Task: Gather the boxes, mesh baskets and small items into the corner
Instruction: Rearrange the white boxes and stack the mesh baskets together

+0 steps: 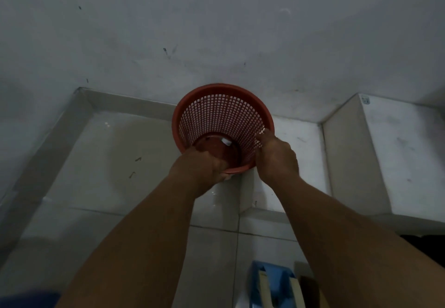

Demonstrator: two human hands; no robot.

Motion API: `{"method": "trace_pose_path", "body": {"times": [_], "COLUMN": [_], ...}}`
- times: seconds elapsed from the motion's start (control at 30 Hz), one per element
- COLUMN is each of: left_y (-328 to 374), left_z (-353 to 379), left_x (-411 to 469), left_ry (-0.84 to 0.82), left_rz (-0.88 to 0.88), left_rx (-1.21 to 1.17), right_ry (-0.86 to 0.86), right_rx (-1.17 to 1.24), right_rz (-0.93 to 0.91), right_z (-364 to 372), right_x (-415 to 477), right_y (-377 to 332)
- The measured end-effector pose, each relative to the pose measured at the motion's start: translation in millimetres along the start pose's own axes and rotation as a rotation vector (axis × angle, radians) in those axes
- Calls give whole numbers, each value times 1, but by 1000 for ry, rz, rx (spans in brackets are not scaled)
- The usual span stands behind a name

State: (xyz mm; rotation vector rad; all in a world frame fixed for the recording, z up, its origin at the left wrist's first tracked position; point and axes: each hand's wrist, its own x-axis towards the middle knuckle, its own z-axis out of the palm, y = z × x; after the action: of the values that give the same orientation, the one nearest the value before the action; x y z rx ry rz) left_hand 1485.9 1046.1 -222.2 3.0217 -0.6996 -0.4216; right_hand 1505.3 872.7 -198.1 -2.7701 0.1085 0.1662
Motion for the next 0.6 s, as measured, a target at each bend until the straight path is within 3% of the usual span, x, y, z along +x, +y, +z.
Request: {"method": "trace_pose_path", "body": {"times": [0.17,0.4,0.6], "left_y": [0,17,22], "left_z": [4,-9,-22], "left_x": [0,-3,-29], "left_ry": [-54,-52,155], "left_rz": [-19,-88,-106], "left_rx": [-85,-252,-82], "right_ry": [-86,-199,-128], "right_rx": [-194,-275,-186], "right_rz": [-135,-178,-270], "right_z": [0,-4,-22], "right_x": [-4,-7,-26], "right_y": [3,13,1]}}
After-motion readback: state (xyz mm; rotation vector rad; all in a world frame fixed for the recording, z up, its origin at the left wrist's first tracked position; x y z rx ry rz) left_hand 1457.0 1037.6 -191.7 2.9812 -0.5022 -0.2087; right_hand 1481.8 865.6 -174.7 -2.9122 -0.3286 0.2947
